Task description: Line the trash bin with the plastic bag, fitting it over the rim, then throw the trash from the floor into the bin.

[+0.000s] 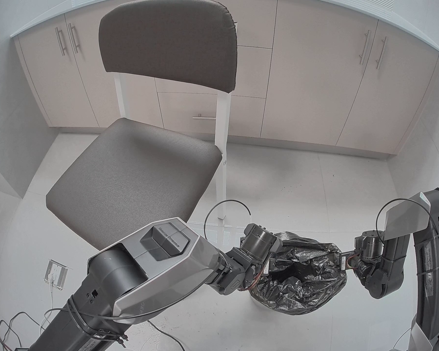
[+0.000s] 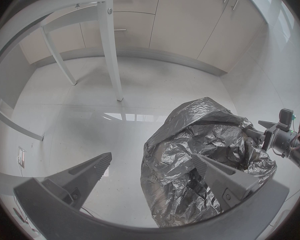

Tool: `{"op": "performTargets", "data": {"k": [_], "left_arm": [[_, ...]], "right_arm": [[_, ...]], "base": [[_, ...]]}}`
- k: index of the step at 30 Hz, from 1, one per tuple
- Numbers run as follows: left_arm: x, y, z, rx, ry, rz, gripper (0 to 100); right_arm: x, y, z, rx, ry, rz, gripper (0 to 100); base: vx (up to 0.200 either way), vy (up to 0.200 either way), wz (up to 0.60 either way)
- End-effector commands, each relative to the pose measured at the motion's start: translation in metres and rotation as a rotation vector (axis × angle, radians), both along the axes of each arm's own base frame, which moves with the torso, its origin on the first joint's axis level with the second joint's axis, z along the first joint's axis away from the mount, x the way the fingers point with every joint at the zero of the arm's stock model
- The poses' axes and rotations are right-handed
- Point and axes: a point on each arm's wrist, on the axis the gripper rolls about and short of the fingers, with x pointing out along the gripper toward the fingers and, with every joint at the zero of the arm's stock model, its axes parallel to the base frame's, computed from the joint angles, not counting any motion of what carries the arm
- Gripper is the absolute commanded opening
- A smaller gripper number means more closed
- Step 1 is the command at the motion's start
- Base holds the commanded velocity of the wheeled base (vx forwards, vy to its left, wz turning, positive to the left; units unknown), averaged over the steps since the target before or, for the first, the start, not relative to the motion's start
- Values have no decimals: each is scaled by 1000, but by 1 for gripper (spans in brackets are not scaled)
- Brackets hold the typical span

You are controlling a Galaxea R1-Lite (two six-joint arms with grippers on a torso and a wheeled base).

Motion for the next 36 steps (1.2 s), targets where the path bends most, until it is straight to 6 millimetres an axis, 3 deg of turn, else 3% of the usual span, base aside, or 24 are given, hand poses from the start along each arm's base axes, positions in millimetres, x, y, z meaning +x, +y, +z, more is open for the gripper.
{"op": "performTargets", "data": {"k": [1,4,8,12,17,25,36], "left_arm": [[0,0,-2,2,2,1,100],[0,0,-2,2,2,1,100],[0,0,-2,1,1,1,100],[0,0,-2,1,1,1,100],[0,0,-2,1,1,1,100],[0,0,-2,1,1,1,100],[0,0,-2,1,1,1,100]], "right_arm": [[-1,-1,3,4,-16,0,100],[-7,5,18,55,-37,31,100],[-23,23,61,192,-107,179,100],[-41,25,74,226,-89,249,100],[-58,20,62,249,10,270,100],[-85,7,27,258,227,204,100],[-74,-19,17,270,206,91,100]], "base": [[0,0,0],[0,0,0],[0,0,0],[0,0,0],[0,0,0],[0,0,0],[0,0,0]]}}
